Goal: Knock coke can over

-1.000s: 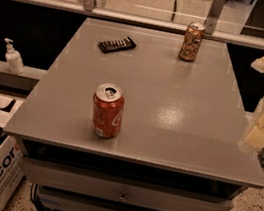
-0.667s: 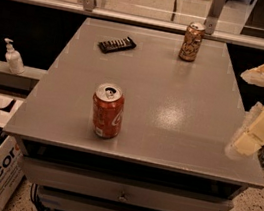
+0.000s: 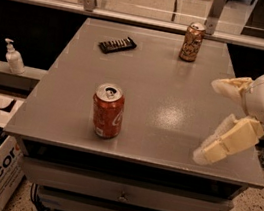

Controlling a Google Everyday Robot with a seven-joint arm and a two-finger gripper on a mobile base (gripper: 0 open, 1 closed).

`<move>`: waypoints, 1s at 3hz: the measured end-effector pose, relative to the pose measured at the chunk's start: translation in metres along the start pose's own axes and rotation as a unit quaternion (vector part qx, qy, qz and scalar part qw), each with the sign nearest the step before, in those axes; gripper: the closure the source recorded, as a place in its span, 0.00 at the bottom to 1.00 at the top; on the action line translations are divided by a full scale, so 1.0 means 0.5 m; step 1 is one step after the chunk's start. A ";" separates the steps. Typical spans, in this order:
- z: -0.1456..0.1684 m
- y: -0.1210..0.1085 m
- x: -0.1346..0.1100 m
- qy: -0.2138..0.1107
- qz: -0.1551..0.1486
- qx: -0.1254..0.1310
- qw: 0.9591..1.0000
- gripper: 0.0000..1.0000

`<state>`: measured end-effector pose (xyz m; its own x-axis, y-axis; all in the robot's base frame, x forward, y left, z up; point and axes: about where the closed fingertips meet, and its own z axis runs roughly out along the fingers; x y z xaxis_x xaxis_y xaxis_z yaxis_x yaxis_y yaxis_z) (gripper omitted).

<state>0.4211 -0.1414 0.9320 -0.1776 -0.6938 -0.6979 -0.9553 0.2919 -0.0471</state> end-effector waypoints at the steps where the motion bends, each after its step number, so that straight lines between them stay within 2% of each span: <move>1: 0.054 0.019 -0.039 -0.086 -0.010 -0.020 0.996 0.00; 2: 0.097 0.051 -0.086 -0.154 -0.022 -0.039 0.987 0.00; 3: 0.097 0.060 -0.106 -0.166 -0.028 -0.043 0.985 0.00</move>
Offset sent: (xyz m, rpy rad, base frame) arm -0.0153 0.1114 -0.0071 0.4859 -0.0961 0.1661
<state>0.4132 -0.0638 0.9331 -0.0503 -0.4505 -0.8913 -0.9805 0.1920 -0.0418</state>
